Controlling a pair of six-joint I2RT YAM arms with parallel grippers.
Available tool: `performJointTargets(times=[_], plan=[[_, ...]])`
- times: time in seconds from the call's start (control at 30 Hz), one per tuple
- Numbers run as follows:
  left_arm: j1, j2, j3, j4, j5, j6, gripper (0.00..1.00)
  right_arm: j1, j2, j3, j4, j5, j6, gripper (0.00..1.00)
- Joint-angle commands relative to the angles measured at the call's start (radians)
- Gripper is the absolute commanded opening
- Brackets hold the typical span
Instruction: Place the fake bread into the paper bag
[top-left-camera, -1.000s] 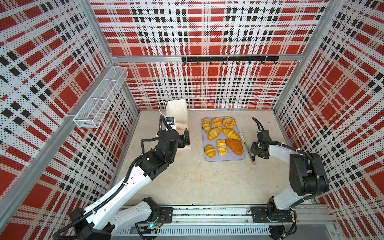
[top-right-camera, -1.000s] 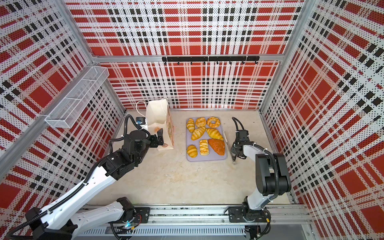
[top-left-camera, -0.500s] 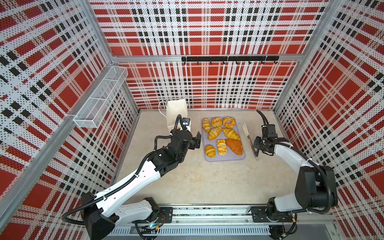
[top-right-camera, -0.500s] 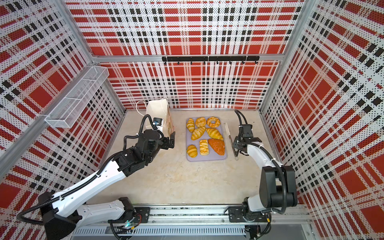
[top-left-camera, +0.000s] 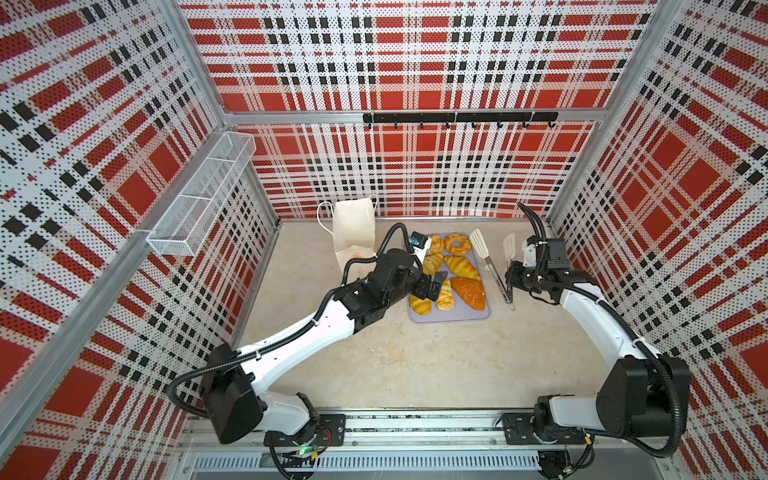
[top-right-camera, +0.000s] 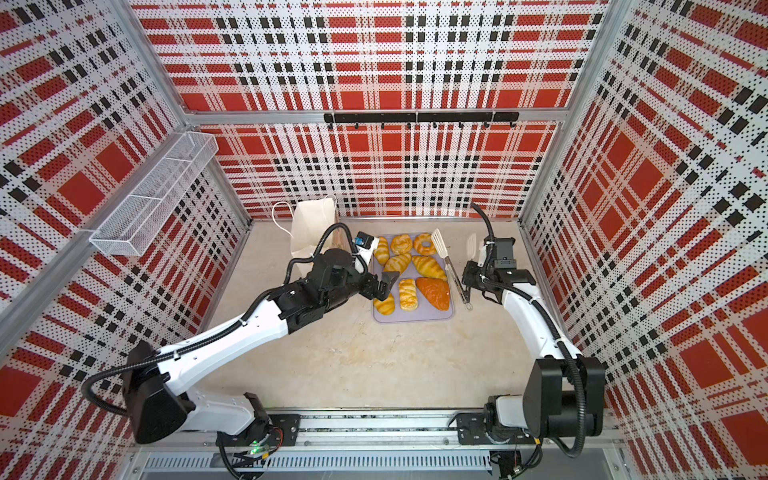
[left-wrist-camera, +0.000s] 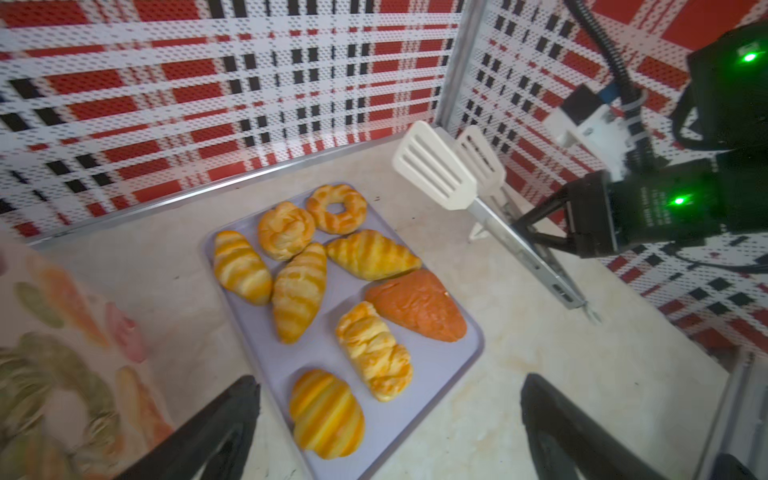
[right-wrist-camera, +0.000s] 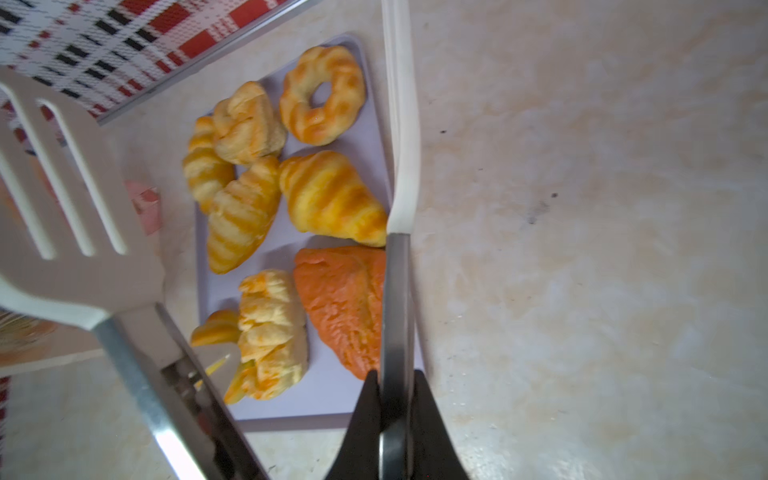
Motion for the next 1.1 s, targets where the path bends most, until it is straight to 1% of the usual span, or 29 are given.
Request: performJointTargets(times=[0.0, 0.1, 0.17, 0.23, 0.37, 0.53, 0.7, 0.83, 0.93, 1.07], plan=[[0.009, 0.062, 0.073, 0.082, 0.162, -0.057, 0.99, -0.005, -0.029, 0.02, 0.105, -0.182, -0.022, 0.06], [0.036, 0.155, 0.147, 0.115, 0.296, -0.133, 1.0, -0.006, -0.033, 0.016, 0.142, -0.235, -0.007, 0.07], [0.042, 0.201, 0.183, 0.135, 0.342, -0.152, 0.99, -0.006, -0.03, 0.022, 0.15, -0.261, -0.002, 0.07], [0.037, 0.226, 0.201, 0.153, 0.353, -0.148, 0.99, -0.009, -0.019, 0.036, 0.157, -0.309, 0.005, 0.07], [0.039, 0.238, 0.196, 0.192, 0.35, -0.161, 1.0, -0.009, 0.005, 0.038, 0.222, -0.444, 0.042, 0.07], [0.05, 0.231, 0.175, 0.234, 0.348, -0.167, 0.99, -0.01, 0.016, 0.024, 0.289, -0.511, 0.085, 0.08], [0.064, 0.249, 0.179, 0.273, 0.412, -0.158, 0.96, -0.009, 0.045, 0.022, 0.302, -0.599, 0.098, 0.08], [0.096, 0.277, 0.181, 0.322, 0.505, -0.197, 0.88, -0.01, 0.055, 0.018, 0.304, -0.64, 0.094, 0.1], [0.113, 0.285, 0.178, 0.359, 0.54, -0.22, 0.85, -0.011, 0.056, 0.02, 0.3, -0.657, 0.093, 0.1], [0.124, 0.303, 0.189, 0.37, 0.579, -0.221, 0.81, -0.01, 0.049, 0.013, 0.317, -0.666, 0.098, 0.1]])
